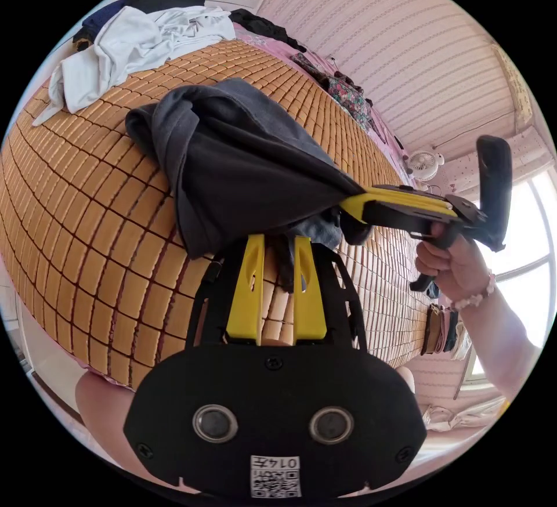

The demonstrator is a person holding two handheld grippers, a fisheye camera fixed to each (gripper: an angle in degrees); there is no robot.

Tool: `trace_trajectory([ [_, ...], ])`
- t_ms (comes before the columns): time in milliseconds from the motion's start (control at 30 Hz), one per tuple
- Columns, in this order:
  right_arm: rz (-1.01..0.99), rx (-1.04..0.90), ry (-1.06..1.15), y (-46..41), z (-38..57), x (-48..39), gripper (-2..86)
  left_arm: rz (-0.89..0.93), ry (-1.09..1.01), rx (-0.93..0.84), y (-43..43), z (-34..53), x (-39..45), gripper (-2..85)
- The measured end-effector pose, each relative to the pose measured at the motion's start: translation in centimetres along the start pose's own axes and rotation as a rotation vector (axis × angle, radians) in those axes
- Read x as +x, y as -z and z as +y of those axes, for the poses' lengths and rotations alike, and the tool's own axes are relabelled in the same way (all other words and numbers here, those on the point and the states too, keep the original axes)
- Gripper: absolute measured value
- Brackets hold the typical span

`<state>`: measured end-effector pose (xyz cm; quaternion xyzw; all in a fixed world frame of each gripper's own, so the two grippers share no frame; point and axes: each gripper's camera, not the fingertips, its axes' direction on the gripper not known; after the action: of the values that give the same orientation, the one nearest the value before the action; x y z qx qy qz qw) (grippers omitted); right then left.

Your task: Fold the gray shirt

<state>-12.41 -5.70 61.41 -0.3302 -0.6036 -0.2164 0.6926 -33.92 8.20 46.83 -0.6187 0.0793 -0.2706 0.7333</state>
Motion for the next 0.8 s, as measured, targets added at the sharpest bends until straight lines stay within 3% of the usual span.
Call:
trace_trajectory([
  [67,-0.106,0.100,-0.083,3.3,2.4,0.4,1.0,-0.109,-0.053,-0.014,-0.2,0.4,1.5,4.7],
  [167,-0.235,0.318,-0.230,9.7,7.4,1.5,0.9,-0.016,-0.108,-0.129,-0.1,1.6,2.7,2.3],
  [300,-0.087,0.531,-0.401,17.4,16.2,1.3,1.0,0.046,-0.214,-0.038,3.9,4.5,4.7,0.6],
  [400,0.104,0.485,-0.574,18.6,21.9,1.1,1.0,0.005,-0.220,-0.113,3.7,5.6,5.3,2.1],
  [467,0.131,0.432,-0.664,17.5,24.7,1.0,1.3,-0.052,-0.208,-0.185,2.2,6.3,5.3,3.0],
  [633,0.185,0.389,-0.877,14.2,29.2,-2.2,2.3,0.078,-0.186,-0.238,1.2,8.8,5.8,5.5],
  [800,0.326,0.392,-0.840,13.8,28.5,-6.9,4.8,-0.156,-0.290,-0.190,2.2,11.6,8.1,8.2],
])
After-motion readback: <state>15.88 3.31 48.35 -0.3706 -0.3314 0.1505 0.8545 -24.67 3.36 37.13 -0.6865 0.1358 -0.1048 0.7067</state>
